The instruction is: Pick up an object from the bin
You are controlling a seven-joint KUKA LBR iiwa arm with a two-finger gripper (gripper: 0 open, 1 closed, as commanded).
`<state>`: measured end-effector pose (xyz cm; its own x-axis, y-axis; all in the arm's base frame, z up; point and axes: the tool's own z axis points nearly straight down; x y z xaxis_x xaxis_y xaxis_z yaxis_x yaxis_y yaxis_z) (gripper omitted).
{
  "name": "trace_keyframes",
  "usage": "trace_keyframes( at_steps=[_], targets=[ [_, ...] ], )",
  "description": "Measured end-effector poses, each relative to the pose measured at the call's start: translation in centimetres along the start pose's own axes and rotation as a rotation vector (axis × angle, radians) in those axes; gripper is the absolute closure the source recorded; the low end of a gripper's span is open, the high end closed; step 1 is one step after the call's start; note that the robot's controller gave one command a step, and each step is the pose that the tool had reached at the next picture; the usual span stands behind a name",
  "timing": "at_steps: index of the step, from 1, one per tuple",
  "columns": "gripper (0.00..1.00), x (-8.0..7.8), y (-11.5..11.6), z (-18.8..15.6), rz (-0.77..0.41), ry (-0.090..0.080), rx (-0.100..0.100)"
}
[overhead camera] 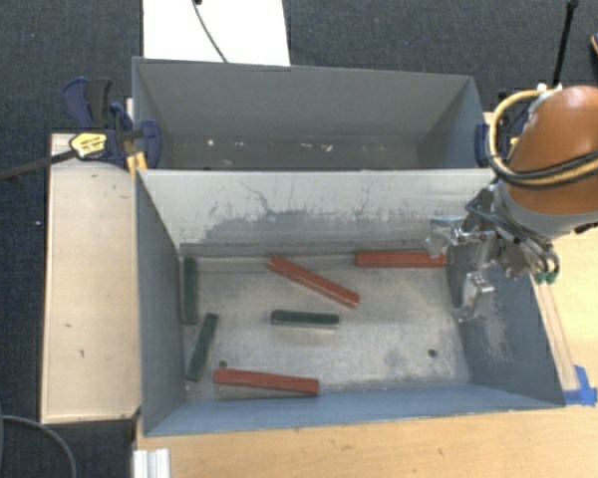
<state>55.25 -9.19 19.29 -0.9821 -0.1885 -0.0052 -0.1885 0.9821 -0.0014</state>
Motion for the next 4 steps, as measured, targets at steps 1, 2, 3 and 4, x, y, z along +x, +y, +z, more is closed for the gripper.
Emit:
trace_keyframes(
  at_steps=[1, 2, 3, 4],
  targets=[
    [0.0, 7.8, -0.3, 9.3, -0.13, 0.012, -0.005],
    [0.0, 5.4, -3.7, 3.3, -0.166, -0.004, 0.004],
    [0.0, 0.5, 6.1, 10.9, -0.131, 0.005, -0.008],
    [0.0, -6.2, 11.4, 12.1, -0.34, -0.003, -0.004]
  ],
)
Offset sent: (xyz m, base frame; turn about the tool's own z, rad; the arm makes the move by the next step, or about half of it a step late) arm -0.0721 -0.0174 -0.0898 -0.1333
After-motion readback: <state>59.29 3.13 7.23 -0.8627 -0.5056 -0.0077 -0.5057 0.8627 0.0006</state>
